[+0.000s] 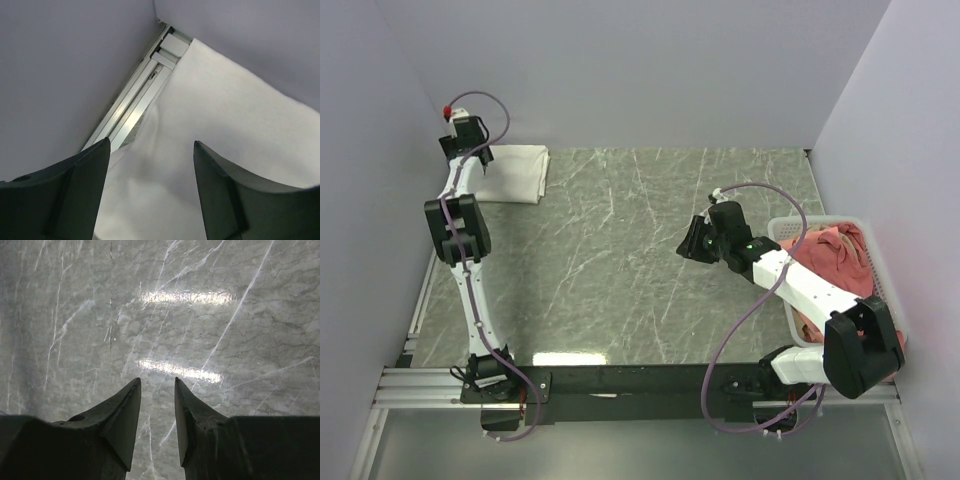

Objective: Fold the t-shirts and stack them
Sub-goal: Neatly place the folded tshirt to the corner, then reset both grippers

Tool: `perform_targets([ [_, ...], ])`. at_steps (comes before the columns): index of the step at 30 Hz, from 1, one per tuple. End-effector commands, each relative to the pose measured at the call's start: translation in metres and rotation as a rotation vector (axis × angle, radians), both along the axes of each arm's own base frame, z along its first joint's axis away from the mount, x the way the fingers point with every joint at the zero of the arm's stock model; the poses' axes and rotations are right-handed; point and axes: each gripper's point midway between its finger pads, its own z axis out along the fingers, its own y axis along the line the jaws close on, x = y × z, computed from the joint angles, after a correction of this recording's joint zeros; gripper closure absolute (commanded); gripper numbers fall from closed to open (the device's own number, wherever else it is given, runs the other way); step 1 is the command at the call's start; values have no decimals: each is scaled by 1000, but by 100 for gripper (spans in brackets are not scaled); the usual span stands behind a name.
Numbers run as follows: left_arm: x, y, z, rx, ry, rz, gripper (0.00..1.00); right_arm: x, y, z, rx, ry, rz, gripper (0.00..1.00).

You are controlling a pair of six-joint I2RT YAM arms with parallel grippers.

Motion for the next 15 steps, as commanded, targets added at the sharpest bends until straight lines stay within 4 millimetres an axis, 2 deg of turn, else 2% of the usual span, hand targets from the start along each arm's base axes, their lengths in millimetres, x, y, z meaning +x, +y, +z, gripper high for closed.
perform_targets([
  [1,4,-6,114,-11,-263,34,28,13,0,27,33,-91,-26,59],
  [6,0,-28,136,-124,-336,4,27,12,-5,34,26,-108,-47,59],
  [8,-4,-39,135,-197,-346,12,25,12,-8,38,21,-116,-65,59],
  [11,-19,-66,130,-290,-330,-1,8,10,-13,45,22,-139,-81,59],
  [12,-32,-86,130,-308,-315,-16,8,10,-15,47,21,-150,-88,59],
  [14,-46,-110,134,-337,-328,-22,7,10,-19,60,30,-193,-102,59],
  [15,-64,-136,134,-356,-320,-52,7,10,-20,67,35,-210,-106,59],
])
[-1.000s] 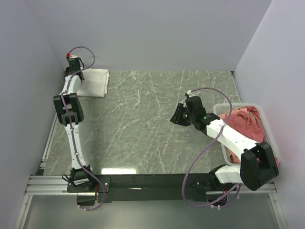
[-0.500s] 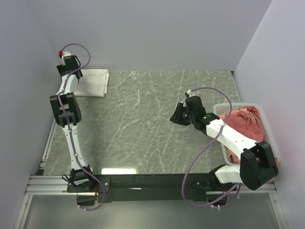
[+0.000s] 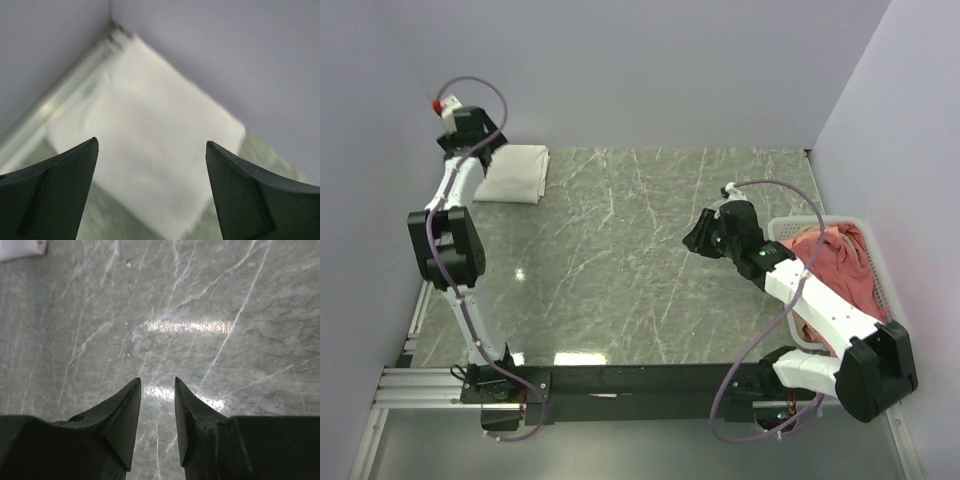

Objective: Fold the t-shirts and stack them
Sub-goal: Reset both grippers

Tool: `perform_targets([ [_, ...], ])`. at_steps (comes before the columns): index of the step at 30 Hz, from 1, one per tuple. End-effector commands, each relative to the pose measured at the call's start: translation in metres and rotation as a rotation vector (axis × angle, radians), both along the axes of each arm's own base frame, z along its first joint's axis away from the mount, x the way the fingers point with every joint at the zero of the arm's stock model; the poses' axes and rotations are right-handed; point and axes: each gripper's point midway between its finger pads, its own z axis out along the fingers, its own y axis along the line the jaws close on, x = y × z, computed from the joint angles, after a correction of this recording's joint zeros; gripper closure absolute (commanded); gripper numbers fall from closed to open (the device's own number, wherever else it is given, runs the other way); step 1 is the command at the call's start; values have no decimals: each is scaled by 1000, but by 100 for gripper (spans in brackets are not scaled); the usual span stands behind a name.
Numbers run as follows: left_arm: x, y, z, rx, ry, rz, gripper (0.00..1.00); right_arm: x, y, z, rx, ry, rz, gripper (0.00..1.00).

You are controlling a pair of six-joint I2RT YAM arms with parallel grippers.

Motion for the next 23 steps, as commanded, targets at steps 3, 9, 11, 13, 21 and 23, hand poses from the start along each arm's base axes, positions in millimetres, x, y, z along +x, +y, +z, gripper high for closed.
perform_targets([
  [3,-57,-120,31,-149,-106,-138,7,5,-20,50,13,-140,-100,59],
  [9,-151,-248,30,-164,-113,-331,1,-10,-48,68,6,-219,-196,59],
  [11,-179,-273,29,-168,-116,-357,1,-16,-61,65,-8,-222,-246,60],
  [13,-221,-312,25,-194,-113,-458,1,-25,-68,61,-10,-212,-271,60],
  [21,-317,-379,4,-156,7,-753,1,-51,-91,53,1,-250,-334,62],
  [23,-328,-385,5,-170,24,-799,1,-55,-95,61,2,-263,-338,62],
])
